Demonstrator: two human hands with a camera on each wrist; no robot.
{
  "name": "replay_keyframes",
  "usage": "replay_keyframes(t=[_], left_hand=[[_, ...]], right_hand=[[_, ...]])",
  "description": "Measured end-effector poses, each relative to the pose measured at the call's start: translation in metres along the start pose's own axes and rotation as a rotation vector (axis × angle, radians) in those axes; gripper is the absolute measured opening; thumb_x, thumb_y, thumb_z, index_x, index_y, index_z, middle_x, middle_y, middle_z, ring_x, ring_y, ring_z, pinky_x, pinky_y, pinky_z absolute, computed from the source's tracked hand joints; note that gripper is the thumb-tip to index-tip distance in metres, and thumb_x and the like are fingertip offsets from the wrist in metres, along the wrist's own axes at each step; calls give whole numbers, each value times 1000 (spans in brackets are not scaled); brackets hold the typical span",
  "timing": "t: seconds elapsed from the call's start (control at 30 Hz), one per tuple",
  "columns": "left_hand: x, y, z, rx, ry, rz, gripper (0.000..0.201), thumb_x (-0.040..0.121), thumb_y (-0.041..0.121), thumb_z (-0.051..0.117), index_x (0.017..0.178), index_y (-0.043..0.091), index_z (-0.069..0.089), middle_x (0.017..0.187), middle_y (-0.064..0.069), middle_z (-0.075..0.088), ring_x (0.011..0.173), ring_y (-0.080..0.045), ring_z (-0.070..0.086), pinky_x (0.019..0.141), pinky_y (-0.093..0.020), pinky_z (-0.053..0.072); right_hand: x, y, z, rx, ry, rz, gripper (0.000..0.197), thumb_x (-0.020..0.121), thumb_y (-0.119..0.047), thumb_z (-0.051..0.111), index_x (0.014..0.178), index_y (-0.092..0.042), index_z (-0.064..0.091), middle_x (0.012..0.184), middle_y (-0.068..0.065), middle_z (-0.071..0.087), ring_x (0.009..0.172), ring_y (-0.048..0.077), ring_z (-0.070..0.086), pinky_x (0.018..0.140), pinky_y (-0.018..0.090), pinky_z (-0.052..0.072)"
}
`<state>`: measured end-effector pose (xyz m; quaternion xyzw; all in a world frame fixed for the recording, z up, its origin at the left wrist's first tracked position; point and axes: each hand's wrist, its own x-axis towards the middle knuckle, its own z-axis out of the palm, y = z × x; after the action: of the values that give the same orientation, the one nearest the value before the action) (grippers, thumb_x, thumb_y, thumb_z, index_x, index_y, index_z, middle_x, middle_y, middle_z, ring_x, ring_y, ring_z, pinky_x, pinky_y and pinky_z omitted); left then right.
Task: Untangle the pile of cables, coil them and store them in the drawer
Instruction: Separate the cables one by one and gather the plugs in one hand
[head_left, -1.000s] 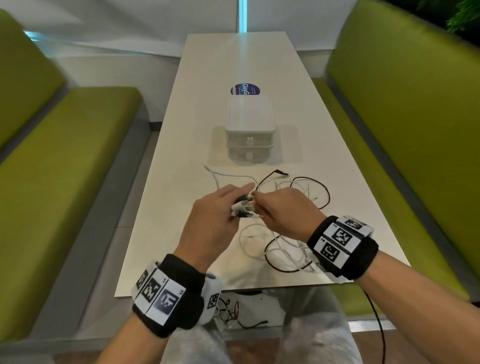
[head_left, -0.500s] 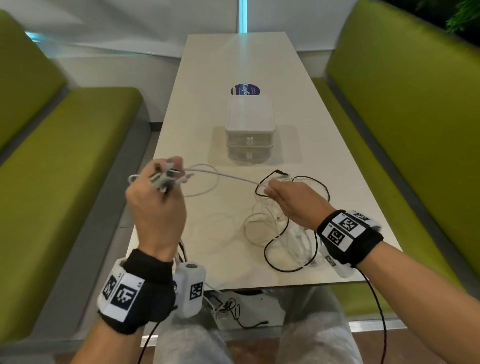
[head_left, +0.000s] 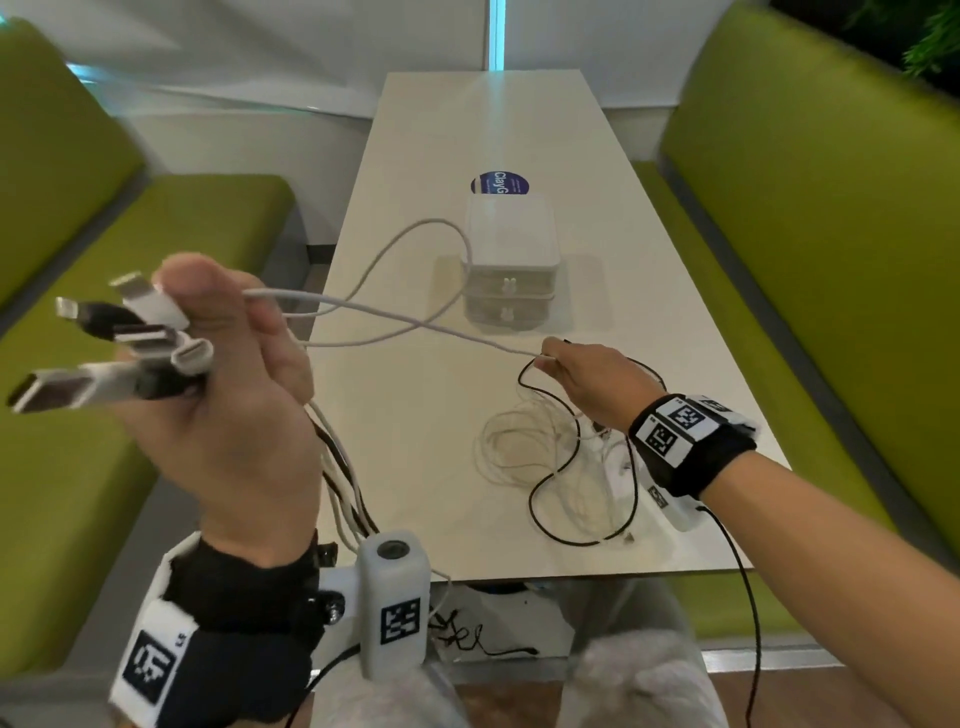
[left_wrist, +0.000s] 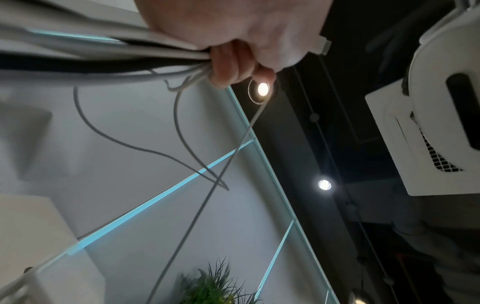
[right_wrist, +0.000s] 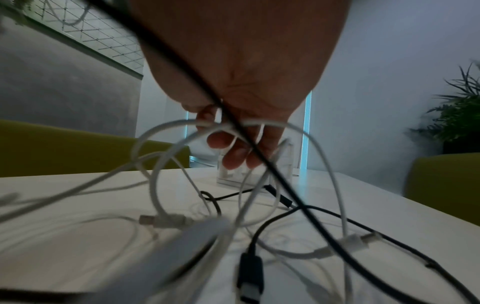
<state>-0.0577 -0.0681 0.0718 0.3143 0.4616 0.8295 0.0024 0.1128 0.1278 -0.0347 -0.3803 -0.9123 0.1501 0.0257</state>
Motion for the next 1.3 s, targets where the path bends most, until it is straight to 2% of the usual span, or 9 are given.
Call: replay_keyframes(t=[0.13,0.23,0.4,0.6,0.73,0.93,1.07,1.17,1.3], left_hand=[[1,-7,7,28,-128,29,14,93,21,53,83,28,58,64,17,58,51,-3,43,46,-20,30],[-8,-17,11,151,-281,35,32,91,22,46,79,46,63,69,18,59,56,-7,46,53,-22,33],[-26,-22,16,155,-350,2,39,94,18,44,79,50,61,70,18,59,58,-6,46,54,-19,34],[-32,-6,11,72,-486,15,23,97,30,53,82,43,64,70,16,60,55,3,49,55,-11,34],[-35,13,2,103,-759,122,41,99,39,46,74,10,63,66,17,49,59,13,50,61,-2,34],[-41,26,-15,206,-871,132,30,91,13,45,63,20,55,59,15,44,55,9,44,59,-3,31],[-50,29,-24,136,-901,21,32,89,12,45,63,14,62,60,18,52,53,4,51,57,-6,36],[-54,33,-24,78,-939,-16,27,90,10,46,70,10,64,59,1,60,54,-2,57,58,-7,39],[-57,36,-22,66,-969,-32,27,87,-2,44,71,3,65,62,-6,63,60,8,56,62,-2,37]], right_hand=[[5,-2,6,42,-15,7,31,104,-40,28,94,-15,42,83,11,61,73,31,53,63,38,40],[6,-4,11,88,1,10,32,104,-41,28,94,-17,45,89,10,63,76,27,51,66,37,38],[-6,-19,6,93,58,-71,33,103,-40,32,85,-16,45,79,4,59,75,24,53,65,37,39],[-55,-50,4,162,-85,-241,42,98,-55,33,74,-22,42,63,-3,52,60,15,49,58,36,41],[-82,-57,17,59,-340,-346,38,97,-56,40,79,-23,47,65,-6,51,63,14,50,63,35,45],[-104,-42,37,3,-568,-273,36,92,-51,54,121,-30,56,102,-5,66,89,14,58,84,37,51],[-111,-37,44,-69,-550,-248,46,89,-45,61,130,-34,44,102,-4,66,91,18,58,82,39,50],[-108,-36,45,-151,-519,-232,50,86,-40,67,129,-30,45,111,-5,66,82,14,54,74,33,46],[-102,-32,41,-237,-476,-233,52,85,-36,67,131,-29,45,113,1,62,98,22,59,77,33,47]])
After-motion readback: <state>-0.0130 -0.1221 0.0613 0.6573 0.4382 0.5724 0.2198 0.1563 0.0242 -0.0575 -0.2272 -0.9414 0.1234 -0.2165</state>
